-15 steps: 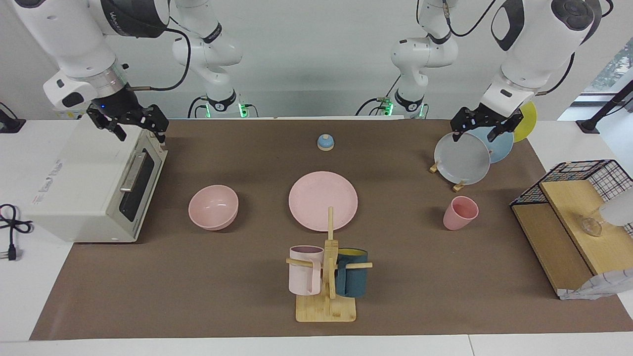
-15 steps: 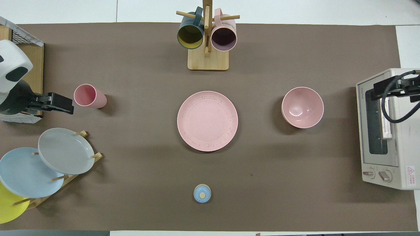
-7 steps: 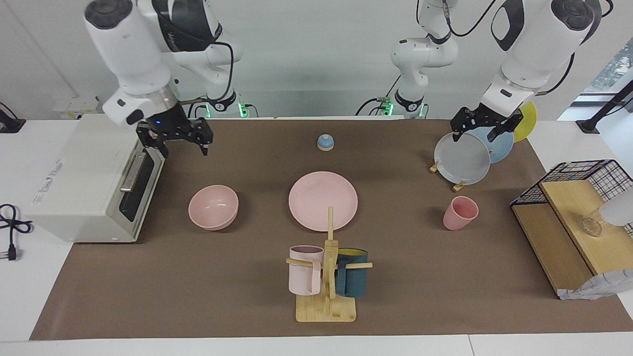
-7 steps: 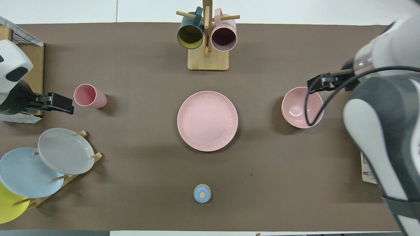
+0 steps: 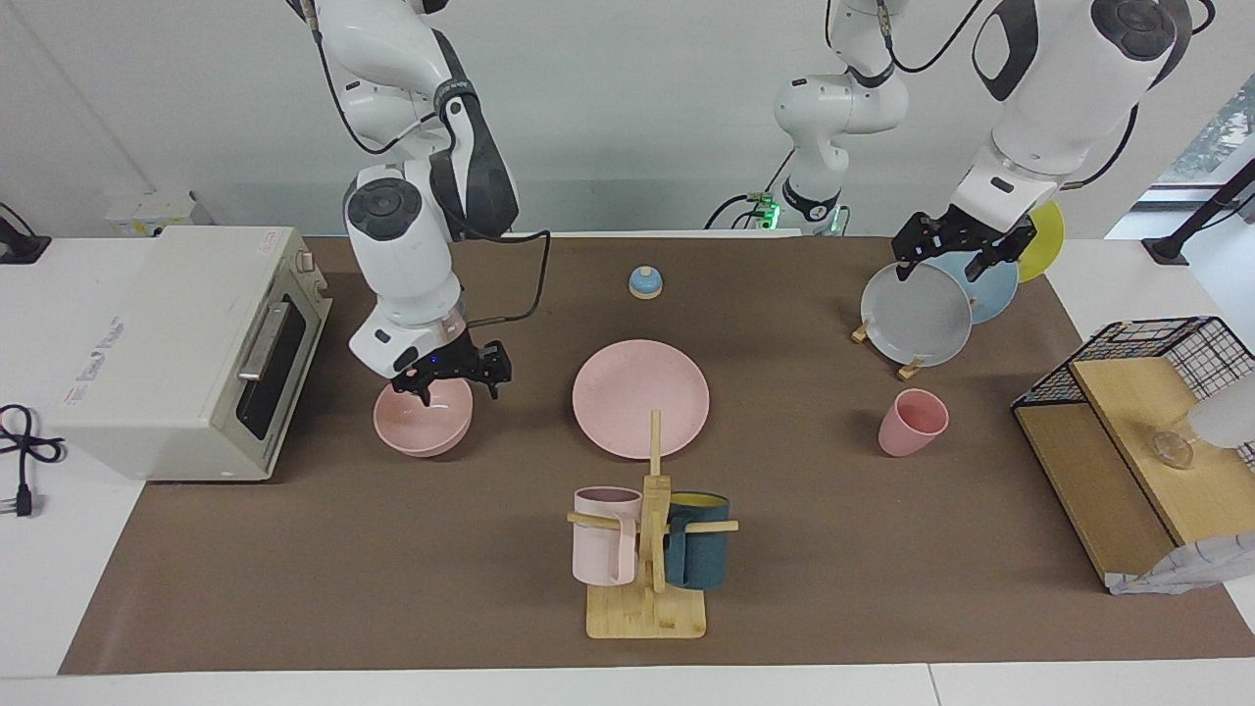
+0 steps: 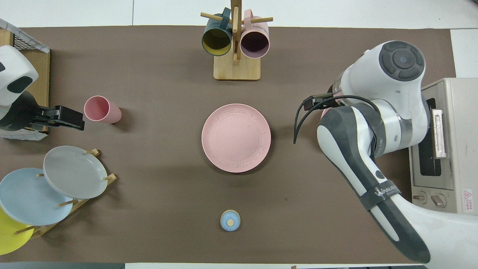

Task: Organize tableware
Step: 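Reach the right gripper to the pink bowl and grasp its rim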

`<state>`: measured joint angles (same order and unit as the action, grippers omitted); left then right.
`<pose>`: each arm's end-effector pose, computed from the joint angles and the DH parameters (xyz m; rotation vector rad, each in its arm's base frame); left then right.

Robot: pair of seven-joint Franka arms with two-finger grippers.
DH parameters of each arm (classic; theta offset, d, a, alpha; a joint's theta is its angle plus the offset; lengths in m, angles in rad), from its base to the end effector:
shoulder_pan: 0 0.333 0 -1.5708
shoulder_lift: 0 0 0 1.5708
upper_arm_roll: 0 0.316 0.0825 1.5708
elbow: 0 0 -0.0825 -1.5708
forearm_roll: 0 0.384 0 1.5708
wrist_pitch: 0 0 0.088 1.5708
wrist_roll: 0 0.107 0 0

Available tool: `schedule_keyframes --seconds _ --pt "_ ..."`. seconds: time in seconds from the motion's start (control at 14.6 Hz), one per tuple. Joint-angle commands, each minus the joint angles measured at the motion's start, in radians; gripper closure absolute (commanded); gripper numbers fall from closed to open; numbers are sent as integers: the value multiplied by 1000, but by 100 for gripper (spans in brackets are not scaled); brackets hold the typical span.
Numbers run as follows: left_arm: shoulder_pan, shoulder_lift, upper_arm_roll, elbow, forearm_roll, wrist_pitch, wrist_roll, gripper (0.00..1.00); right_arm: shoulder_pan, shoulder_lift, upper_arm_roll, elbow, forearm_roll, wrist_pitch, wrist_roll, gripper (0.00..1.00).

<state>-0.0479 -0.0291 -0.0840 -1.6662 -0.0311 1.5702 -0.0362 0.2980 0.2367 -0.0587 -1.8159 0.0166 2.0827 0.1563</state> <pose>0.5373 -0.0753 0.5955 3.1133 -0.1473 -0.1078 0.6055 0.1507 0.4119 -3.1321 -0.1205 -0.0467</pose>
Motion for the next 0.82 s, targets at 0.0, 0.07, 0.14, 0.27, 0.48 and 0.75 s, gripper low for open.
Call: schedule_keyframes --seconds 0.0,0.07,0.14,0.27,0.48,0.75 --pt "-10 -17 4 -7 8 2 -11 0 3 -48 -1 -111 5 63 23 0" --pt "-9 -17 4 -7 8 2 -11 0 4 -53 -1 -153 5 91 25 0" --pt "-9 -17 4 -7 8 4 -13 0 3 -65 -1 -190 5 114 25 0" --pt "-10 -17 3 -9 8 2 -14 0 1 -80 -1 -265 5 189 26 0" --pt "-10 -17 3 -10 8 10 -14 0 -5 -56 -1 -281 5 214 14 10" --pt "3 -17 3 -50 8 76 -1 0 1 -40 -1 -281 -3 209 9 67"
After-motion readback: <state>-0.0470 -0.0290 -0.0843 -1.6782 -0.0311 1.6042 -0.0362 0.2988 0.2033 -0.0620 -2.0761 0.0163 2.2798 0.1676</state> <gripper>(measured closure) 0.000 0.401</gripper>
